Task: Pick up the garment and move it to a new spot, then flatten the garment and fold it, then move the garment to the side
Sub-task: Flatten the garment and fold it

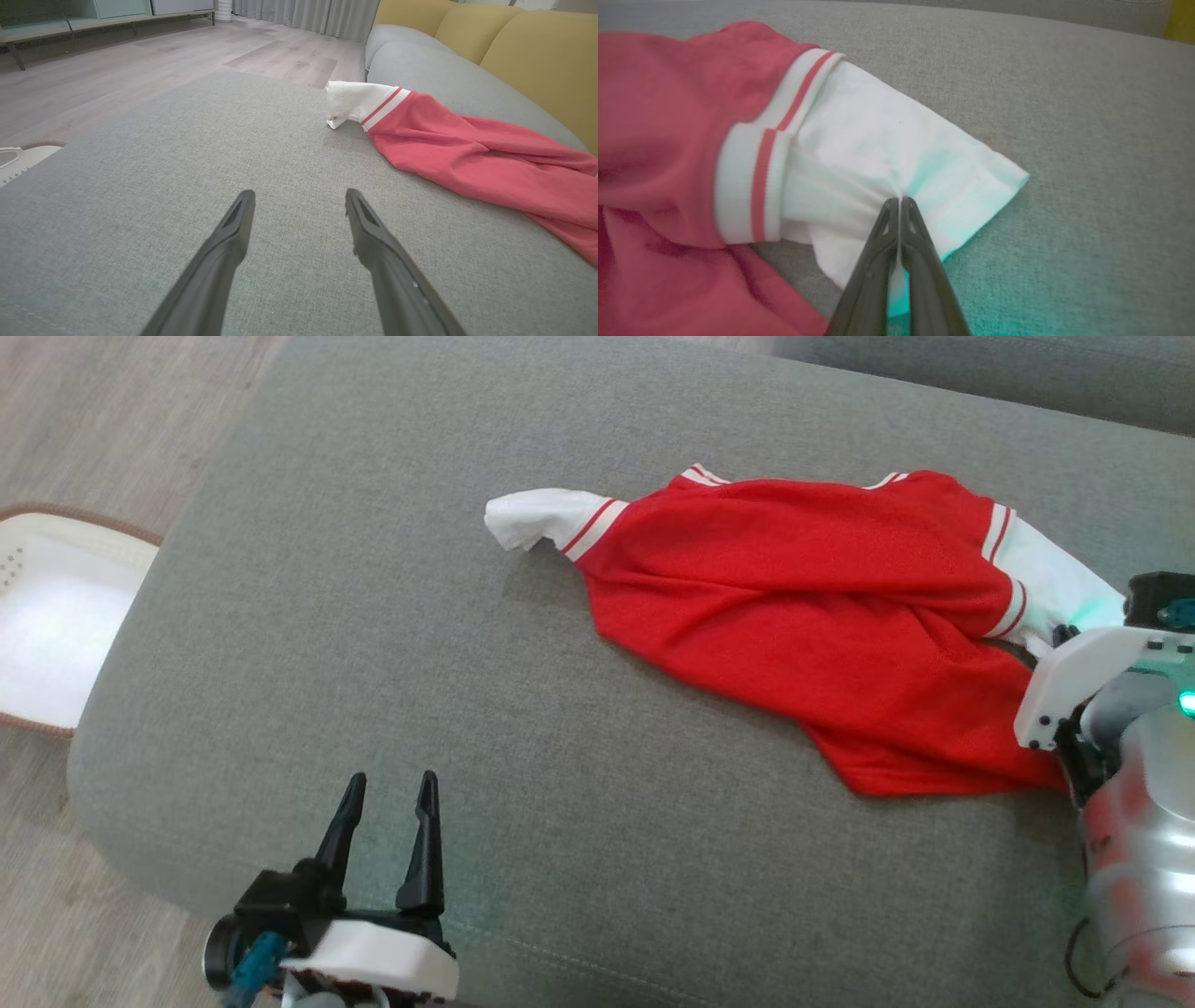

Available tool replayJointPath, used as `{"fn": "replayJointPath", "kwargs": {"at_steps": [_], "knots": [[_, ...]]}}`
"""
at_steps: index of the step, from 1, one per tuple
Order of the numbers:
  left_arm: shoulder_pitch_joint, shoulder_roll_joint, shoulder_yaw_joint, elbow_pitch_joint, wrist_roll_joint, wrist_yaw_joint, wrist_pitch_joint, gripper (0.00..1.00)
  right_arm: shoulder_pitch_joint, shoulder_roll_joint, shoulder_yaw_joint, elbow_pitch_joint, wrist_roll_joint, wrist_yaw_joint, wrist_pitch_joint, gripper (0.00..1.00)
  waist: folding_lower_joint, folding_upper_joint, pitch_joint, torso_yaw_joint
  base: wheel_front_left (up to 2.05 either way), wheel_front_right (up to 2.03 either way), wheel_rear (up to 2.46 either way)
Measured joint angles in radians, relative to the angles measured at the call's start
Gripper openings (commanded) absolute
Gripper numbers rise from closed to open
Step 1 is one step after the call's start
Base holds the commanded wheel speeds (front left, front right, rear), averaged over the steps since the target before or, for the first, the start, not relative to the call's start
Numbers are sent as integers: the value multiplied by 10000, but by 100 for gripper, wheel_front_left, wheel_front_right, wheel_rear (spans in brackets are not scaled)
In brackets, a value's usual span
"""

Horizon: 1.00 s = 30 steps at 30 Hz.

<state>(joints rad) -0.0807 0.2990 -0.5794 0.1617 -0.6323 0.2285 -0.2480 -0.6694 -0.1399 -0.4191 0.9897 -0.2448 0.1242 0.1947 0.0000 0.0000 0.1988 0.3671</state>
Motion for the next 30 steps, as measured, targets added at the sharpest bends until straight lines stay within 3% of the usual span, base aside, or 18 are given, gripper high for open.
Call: {"fn": "replayJointPath", "kwargs": {"at_steps": [6, 11, 17, 18, 20, 25, 30], "knots": [[0, 8, 31, 121, 0, -12, 0, 100, -1, 73, 418, 314, 245, 0, -823, 0, 0, 0, -195, -193, 0, 0, 0], [2, 33, 27, 196, 0, -88, 0, 100, -312, 362, 1352, 318, 748, 0, -1668, 0, 0, 0, -541, -318, 0, 0, 0], [65, 150, 21, 173, 0, 4, 94, 100, -766, 675, 4134, -347, 2458, 0, -2512, 0, 0, 0, -1145, -397, 0, 0, 0], [65, 150, 21, 173, 0, 4, 94, 100, -766, 675, 4134, -347, 2458, 0, -2512, 0, 0, 0, -1145, -397, 0, 0, 0], [94, 211, 21, 117, 0, 8, 107, 100, -634, 671, 5365, -817, 3363, 0, -2575, 0, 0, 0, -1296, -391, 0, 0, 0], [131, 359, 50, -81, -2, 96, 180, 100, 470, 698, 8464, -2794, 5526, 0, -2125, 0, -1, 0, -1510, -316, 0, 0, 0], [375, 435, 173, -167, -6, 184, 180, 100, 1641, 700, 10642, -4215, 6753, 0, -1549, 0, -1, 0, -1593, -210, 0, 0, 0]]}}
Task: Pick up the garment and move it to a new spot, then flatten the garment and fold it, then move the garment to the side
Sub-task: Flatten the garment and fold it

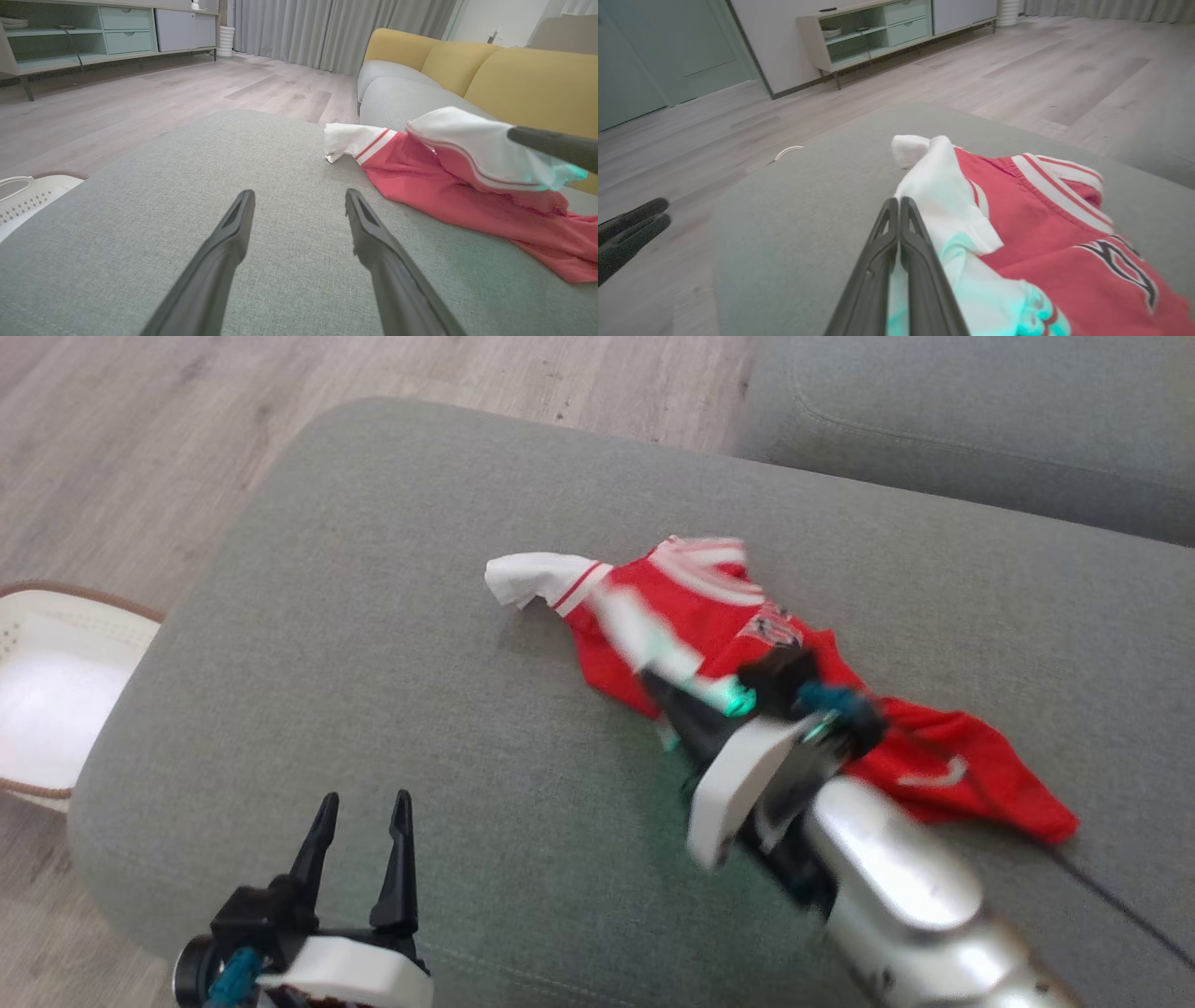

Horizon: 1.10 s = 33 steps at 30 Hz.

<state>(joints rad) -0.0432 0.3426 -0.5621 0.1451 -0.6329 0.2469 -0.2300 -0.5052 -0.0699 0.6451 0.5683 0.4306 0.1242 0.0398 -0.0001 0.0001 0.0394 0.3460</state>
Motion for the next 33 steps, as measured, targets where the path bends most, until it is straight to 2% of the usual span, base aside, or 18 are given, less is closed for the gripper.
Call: {"fn": "replayJointPath", "kwargs": {"at_steps": [4, 8, 9, 10, 11, 15, 18, 22, 28, 33], "knots": [[28, 46, 29, -84, -6, 8, 2, 100, 531, 0, 1116, -520, 658, 0, 169, 0, 0, 0, -44, 162, 0, 0, 0], [59, 115, 61, -161, -29, 12, 2, 100, 709, 4, 1693, -458, 871, 0, 161, 0, 0, 0, -43, 275, 0, 0, 0], [64, 127, 63, -163, -29, 15, 2, 100, 709, 0, 1778, -399, 892, 0, 115, 23, 1, 0, -47, 297, 0, 0, 0], [69, 128, 63, -169, -31, 56, 2, 100, 709, -6, 1883, -328, 892, 0, 92, 82, 0, 0, -53, 314, 0, 0, 0], [74, 130, 61, -169, -54, 90, 2, 100, 729, -4, 1969, -284, 892, 0, 19, 100, 0, 0, -68, 322, 0, 0, 0], [145, 153, 79, -176, -96, 171, 2, 100, 905, 10, 2247, -299, 984, 0, -242, 100, 1, 0, -145, 236, 0, 0, 0], [306, 174, 79, -182, -98, 184, 2, 100, 962, 10, 1987, -353, 957, 0, -548, 100, 0, 0, -240, 63, 0, 0, 0], [424, 188, 69, -198, -98, 186, 2, 100, 959, 12, 892, -251, 387, 0, -846, 100, 1, 0, -392, -238, 0, 0, 0], [503, 198, 54, -232, -98, 263, 2, 100, 1168, -98, -1421, 180, -1143, 0, -838, 100, 1, 0, -615, -719, 0, 0, 0], [520, 207, 52, -253, -98, 272, 2, 100, 1777, -853, -2667, 63, -2240, 0, -382, 100, 1, 0, -646, -1065, 0, 0, 0]]}}
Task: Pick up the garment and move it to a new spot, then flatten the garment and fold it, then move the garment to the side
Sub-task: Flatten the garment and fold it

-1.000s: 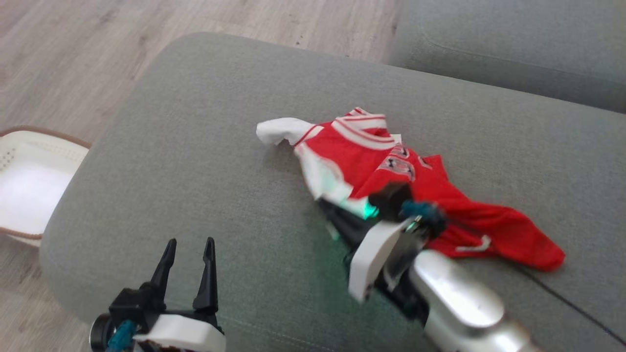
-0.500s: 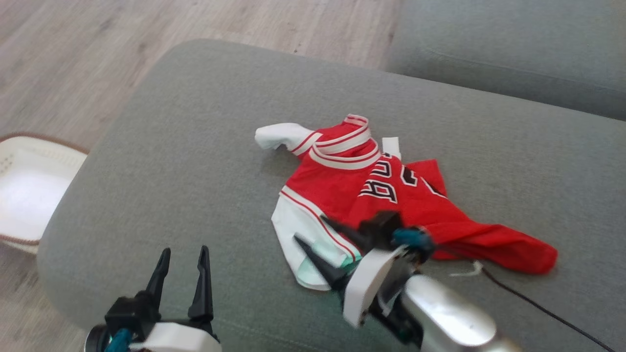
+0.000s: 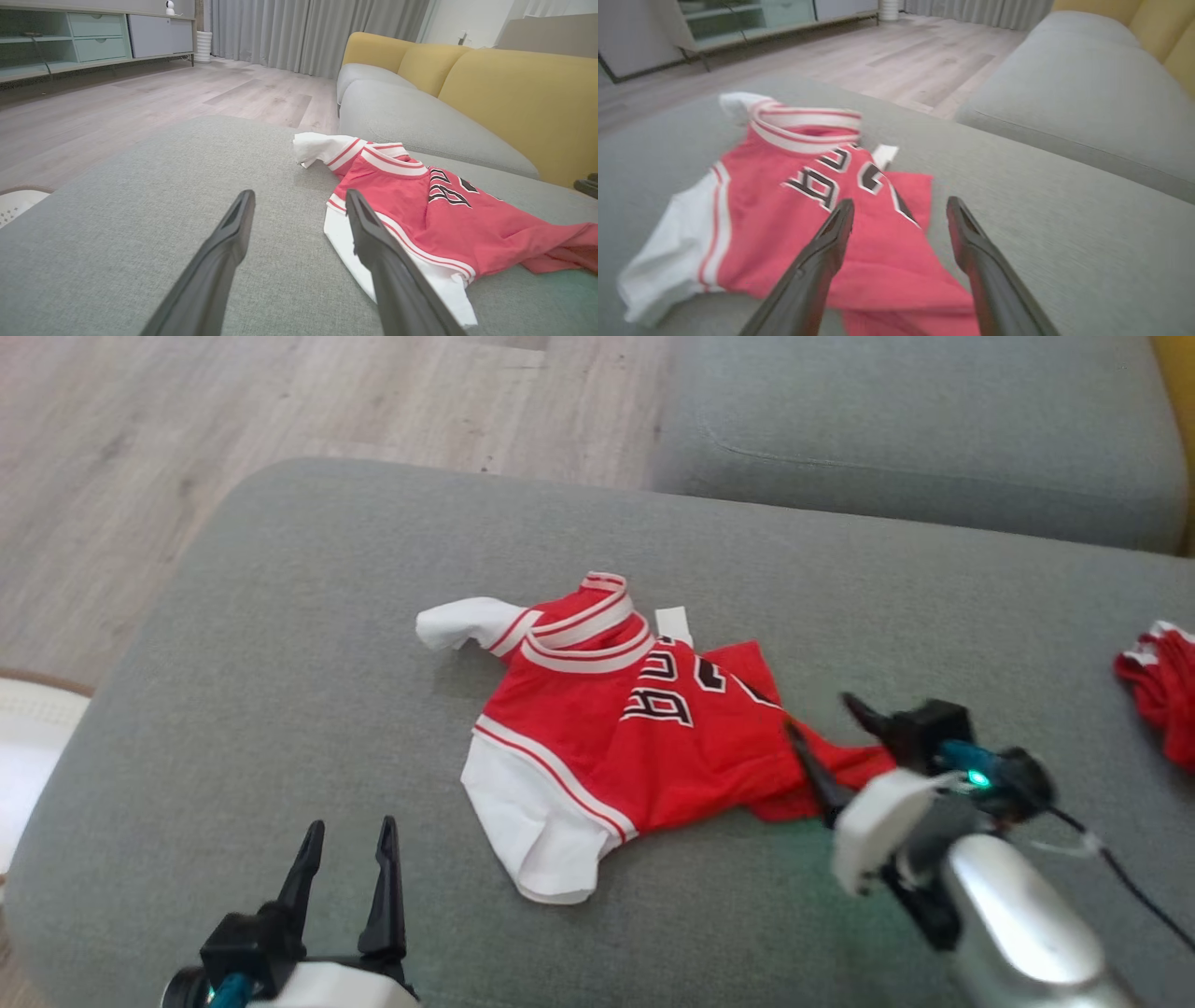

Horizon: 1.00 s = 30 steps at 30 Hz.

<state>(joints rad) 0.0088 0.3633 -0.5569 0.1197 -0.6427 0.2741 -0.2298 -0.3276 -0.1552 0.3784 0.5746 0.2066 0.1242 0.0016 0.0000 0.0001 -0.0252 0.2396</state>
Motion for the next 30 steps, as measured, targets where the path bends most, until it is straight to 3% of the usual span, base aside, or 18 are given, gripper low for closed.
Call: {"fn": "replayJointPath", "kwargs": {"at_steps": [11, 23, 24, 25, 27, 30], "knots": [[-5, -6, -50, -48, -2, 0, 0, 100, 703, -1306, -573, -744, -571, 0, 1613, 100, 0, 0, 314, -103, 0, 0, 0], [-137, -21, -46, -13, 0, -12, -6, 100, 152, -1471, -552, 489, 58, 0, 2186, 98, 1, 0, 841, 106, 0, 0, 0], [-168, -23, -44, -2, 0, -12, -6, 100, 35, -1484, -523, 587, 81, 0, 2173, 75, 1, 0, 876, 123, 0, 0, 0], [-210, -23, -44, 12, 0, -12, -8, 100, -72, -1499, -493, 673, 117, 0, 2100, 35, 1, 0, 904, 132, 0, 0, 0], [-247, -25, -27, 17, 0, -12, -17, 100, -255, -1505, -403, 809, 136, 0, 1967, 0, 2, 0, 935, 126, 0, 0, 0], [-244, -27, -13, 36, 0, -12, -52, 100, -375, -1515, -320, 930, 150, 0, 1708, 0, 1, 0, 940, 60, 0, 0, 0]]}}
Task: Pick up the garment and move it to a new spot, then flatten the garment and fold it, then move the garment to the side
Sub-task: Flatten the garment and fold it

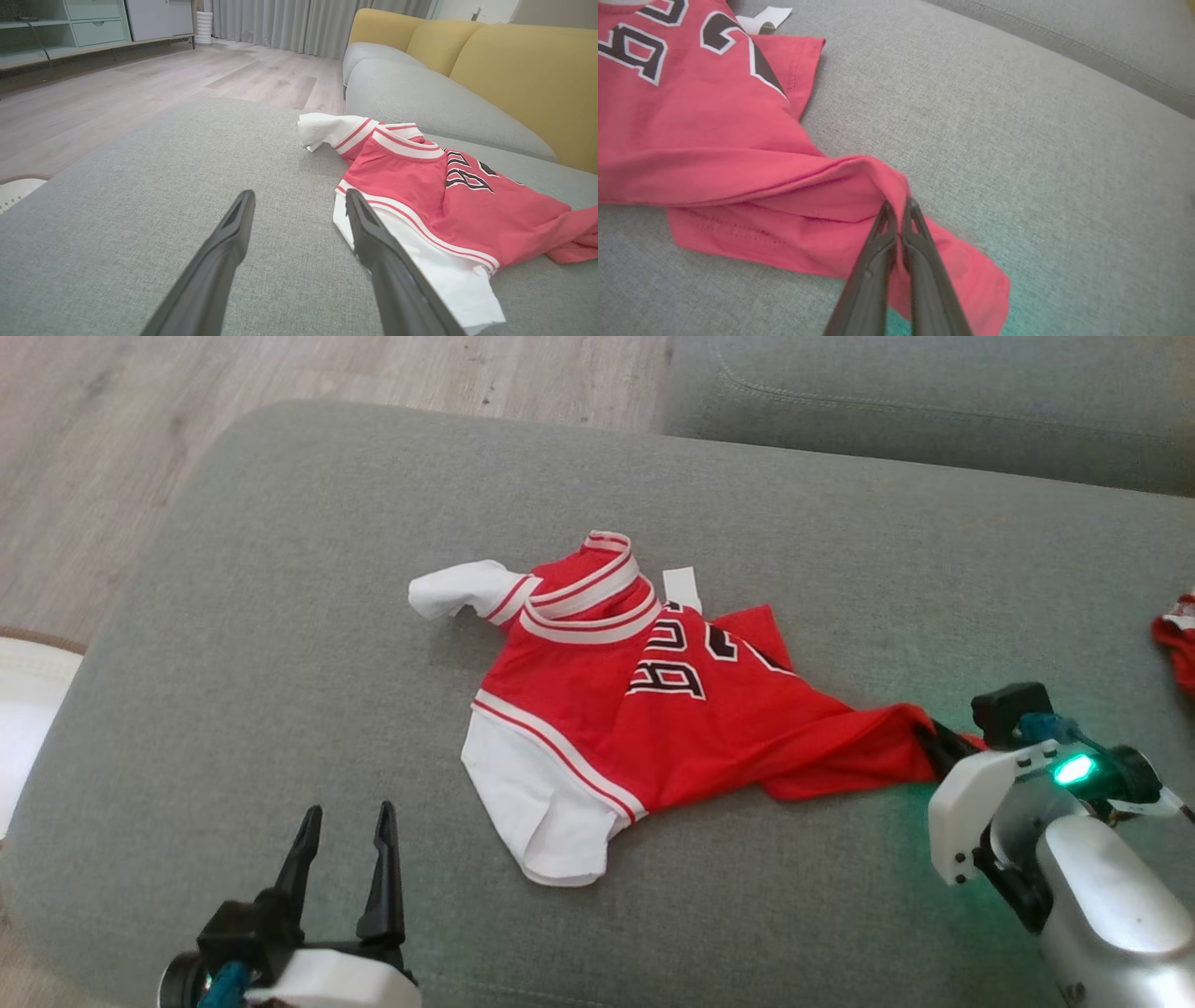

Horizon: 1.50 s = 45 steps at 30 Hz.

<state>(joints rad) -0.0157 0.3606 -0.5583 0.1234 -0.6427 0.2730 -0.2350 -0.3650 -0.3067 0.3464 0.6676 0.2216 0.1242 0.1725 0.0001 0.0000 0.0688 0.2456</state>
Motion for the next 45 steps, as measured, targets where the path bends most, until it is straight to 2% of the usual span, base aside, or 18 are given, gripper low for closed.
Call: {"fn": "replayJointPath", "kwargs": {"at_steps": [6, 12, 17, 23, 24, 27, 29, 31, 32, 39, 45], "knots": [[0, -4, 25, 25, 0, 2, -42, 100, -378, -21, 59, 2, -151, 0, -683, 0, 0, 0, -67, -287, 0, 0, 0], [6, -12, 29, 25, 0, 13, -42, 100, -239, -23, 88, -924, -646, 0, -1220, 0, 0, 0, -165, -641, 0, 0, 0], [37, -19, 48, 19, -38, 54, -52, 100, 1409, 144, -117, -2541, -1478, 0, -1302, 0, 0, 0, -221, -1075, 0, 0, 0], [39, -33, 77, 13, -86, 56, -54, 100, 3582, 777, -151, -3730, -2378, 0, -1287, 0, -1, 0, -234, -1498, 0, 0, 0], [38, -33, 77, 15, -86, 54, -54, 100, 3803, 880, -128, -3852, -2508, 0, -1287, 24, -1, 0, -240, -1565, 0, 0, 0], [39, -33, 82, 15, -88, 54, -54, 100, 4254, 1198, -48, -4069, -2679, 0, -1317, 23, -1, 0, -274, -1746, 0, 0, 0], [40, -33, 79, 19, -88, 54, -54, 100, 4461, 1427, 59, -4155, -2686, 0, -1350, 27, -1, 0, -324, -1855, 0, 0, 0], [41, -33, 77, 21, -88, 54, -54, 100, 4664, 1582, 178, -4265, -2652, 0, -1360, 62, -1, 0, -400, -1929, 0, 0, 0], [41, -33, 73, 27, -88, 54, -54, 100, 4763, 1628, 240, -4335, -2606, 0, -1358, 100, -1, 0, -448, -1954, 0, 0, 0], [73, -33, 15, 54, -88, 40, -52, 100, 4997, 1613, 82, -5365, -2190, 0, -1260, 100, -2, 0, -692, -1946, 0, 0, 0], [257, -33, -52, 92, -96, 36, -52, 100, 4940, 1530, -1058, -6224, -1954, 0, -780, 100, -2, 0, -792, -1636, 0, 0, 0]]}}
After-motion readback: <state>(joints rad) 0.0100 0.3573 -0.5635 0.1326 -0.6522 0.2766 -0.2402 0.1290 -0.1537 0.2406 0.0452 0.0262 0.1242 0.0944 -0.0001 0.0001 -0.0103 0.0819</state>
